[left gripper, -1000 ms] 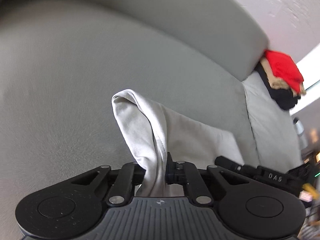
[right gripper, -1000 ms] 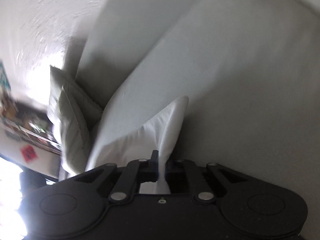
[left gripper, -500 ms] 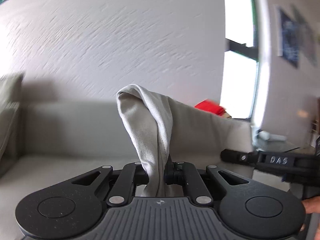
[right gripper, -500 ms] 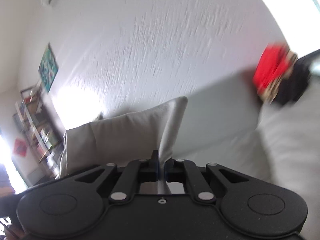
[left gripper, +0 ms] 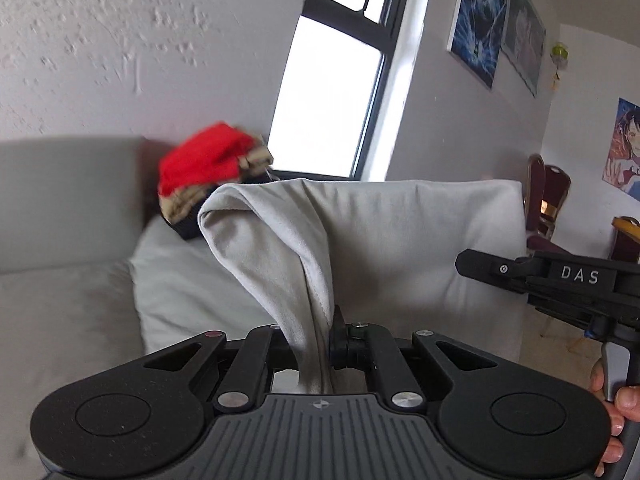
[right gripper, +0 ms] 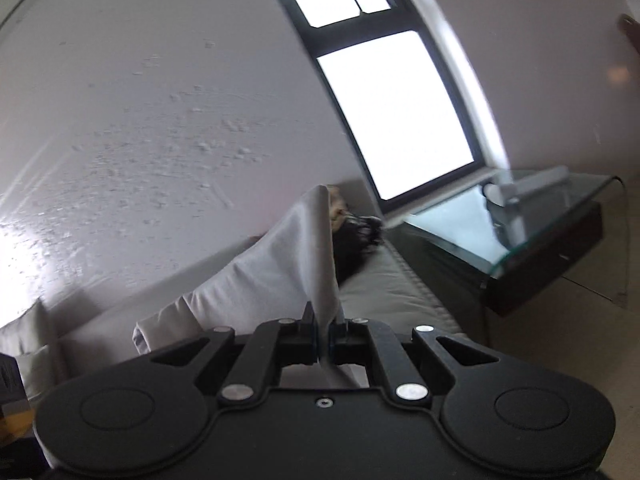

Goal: Fold clothes
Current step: 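Carry the folded shirt to the sofa seat beside the clothes pile and lower it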

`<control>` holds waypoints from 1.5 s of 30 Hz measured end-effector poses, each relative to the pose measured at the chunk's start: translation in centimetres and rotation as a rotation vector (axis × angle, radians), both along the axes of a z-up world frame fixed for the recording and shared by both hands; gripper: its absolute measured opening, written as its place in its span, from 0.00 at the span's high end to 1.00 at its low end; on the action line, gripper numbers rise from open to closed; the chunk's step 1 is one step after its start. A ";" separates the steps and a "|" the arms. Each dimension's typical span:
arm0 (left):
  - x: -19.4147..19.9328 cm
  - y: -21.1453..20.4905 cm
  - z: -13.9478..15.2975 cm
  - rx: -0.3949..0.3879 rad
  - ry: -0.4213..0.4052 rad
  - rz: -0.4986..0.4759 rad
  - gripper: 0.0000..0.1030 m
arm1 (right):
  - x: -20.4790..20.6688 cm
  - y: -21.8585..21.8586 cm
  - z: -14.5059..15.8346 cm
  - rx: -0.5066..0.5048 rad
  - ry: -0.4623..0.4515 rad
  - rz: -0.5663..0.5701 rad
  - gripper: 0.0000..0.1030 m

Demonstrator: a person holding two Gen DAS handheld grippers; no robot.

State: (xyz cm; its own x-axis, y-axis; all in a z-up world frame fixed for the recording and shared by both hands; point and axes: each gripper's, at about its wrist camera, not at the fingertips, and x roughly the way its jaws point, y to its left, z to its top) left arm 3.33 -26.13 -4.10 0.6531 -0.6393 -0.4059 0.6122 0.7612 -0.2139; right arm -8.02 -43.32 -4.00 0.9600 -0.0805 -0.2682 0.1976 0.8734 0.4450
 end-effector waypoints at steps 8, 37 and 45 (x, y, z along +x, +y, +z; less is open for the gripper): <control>9.0 -3.7 -3.5 0.112 0.080 0.026 0.91 | 10.1 -6.0 -5.4 0.080 0.106 -0.052 0.96; 3.5 0.5 -8.5 0.362 0.180 0.114 0.73 | 2.5 -1.4 -7.3 -0.167 0.628 0.082 0.91; -0.2 2.8 -7.3 0.292 0.180 0.058 0.82 | 0.2 0.1 -4.9 -0.149 0.546 0.095 0.89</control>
State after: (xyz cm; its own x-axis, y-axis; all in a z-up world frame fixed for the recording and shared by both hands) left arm 3.11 -23.36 -11.45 0.5862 -0.4431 -0.6783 0.5383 0.8387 -0.0827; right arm -7.77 -43.23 -8.86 0.6903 -0.0755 -0.7196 0.2819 0.9440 0.1713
